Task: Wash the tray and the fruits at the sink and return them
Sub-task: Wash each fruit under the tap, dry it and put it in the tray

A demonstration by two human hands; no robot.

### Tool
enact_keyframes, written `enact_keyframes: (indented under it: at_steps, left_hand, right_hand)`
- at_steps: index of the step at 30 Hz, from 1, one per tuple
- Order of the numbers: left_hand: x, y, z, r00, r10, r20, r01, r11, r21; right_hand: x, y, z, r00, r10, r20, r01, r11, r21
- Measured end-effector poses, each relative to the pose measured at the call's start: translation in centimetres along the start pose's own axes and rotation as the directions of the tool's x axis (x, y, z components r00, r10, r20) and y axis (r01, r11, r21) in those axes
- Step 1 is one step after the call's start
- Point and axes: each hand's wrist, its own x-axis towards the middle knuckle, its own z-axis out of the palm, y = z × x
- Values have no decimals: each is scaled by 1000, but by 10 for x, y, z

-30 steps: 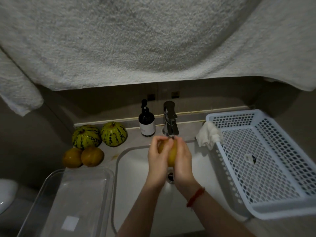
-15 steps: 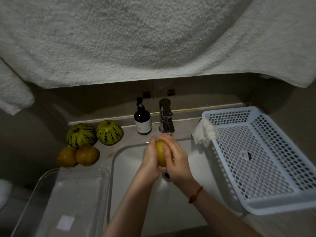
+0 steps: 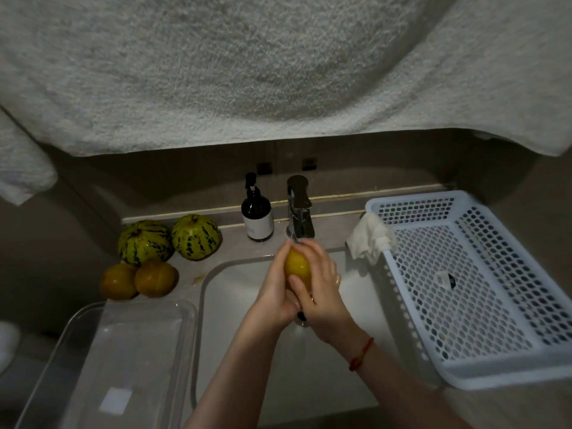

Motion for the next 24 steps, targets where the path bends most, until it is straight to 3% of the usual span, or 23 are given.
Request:
enact_keyframes:
  at_steps: [1,2,3,4,5,6,7,9,10,11,12,14,16,17,18,19,21,23,24]
  left_hand:
    - [1,2,-1,1000,-20,-13,19,1000,-14]
    - [2,1,-1,998,55,-33,-54,998,46]
    - [4,-5,-1,970,239,-44,-226,954,199]
    - [4,-10,0,894,447,-17,-401,817,416]
    - [5,-15,0,794,604,67,-521,620,587]
    - [7,-20,-1,735,658,163,-573,476,667]
    - [8,-24,-2,712,663,233,-604,408,685]
    - [11,-27,-7,708,639,302,-620,357,699]
    - [14,-26,-10,697,638,328,-622,310,719]
    - [16,-24,-11,675,649,352,-626,251,739]
    - [18,-22,-11,653,663,366,-635,217,741]
    - [16,-22,-6,660,671,338,-651,286,704]
    - [11,-23,3,778,600,185,-583,580,569]
    - [10,-22,7,862,499,90,-483,754,446]
    - [9,-19,9,931,365,24,-355,887,296]
    - [9,-15,10,971,240,-14,-233,955,181]
    - [11,-13,10,986,142,-85,-133,985,110]
    - [14,-20,7,951,279,-130,-242,939,244]
    - [14,-23,6,922,375,-95,-328,889,319]
  right_hand:
    - [-1,3,-1,998,-41,53,42,999,-25]
    - [-1,7,0,996,-50,71,50,999,13]
    - [0,5,1,999,14,33,-18,989,145]
    - [4,-1,2,984,175,-36,-152,926,347]
    - [10,-6,5,922,382,-57,-294,788,541]
    - [16,-8,6,821,570,-29,-402,615,678]
    - [23,-10,5,713,700,50,-488,443,752]
    - [33,-11,-4,549,794,263,-604,159,781]
    - [35,-11,-9,516,783,348,-624,65,779]
    - [35,-12,-13,517,768,378,-635,48,771]
    - [34,-12,-14,540,764,352,-648,111,753]
    - [27,-12,-12,650,750,119,-625,439,646]
    - [15,-9,-7,844,518,-140,-414,794,444]
    - [10,-6,-2,917,365,-162,-290,888,358]
    - [4,1,2,962,236,-141,-186,937,297]
    - [1,6,4,983,157,-98,-125,954,274]
    - [-3,13,3,995,98,-19,-88,952,295]
    - [-4,16,3,989,149,-21,-132,922,364]
    - [-2,13,3,967,251,-41,-207,873,442]
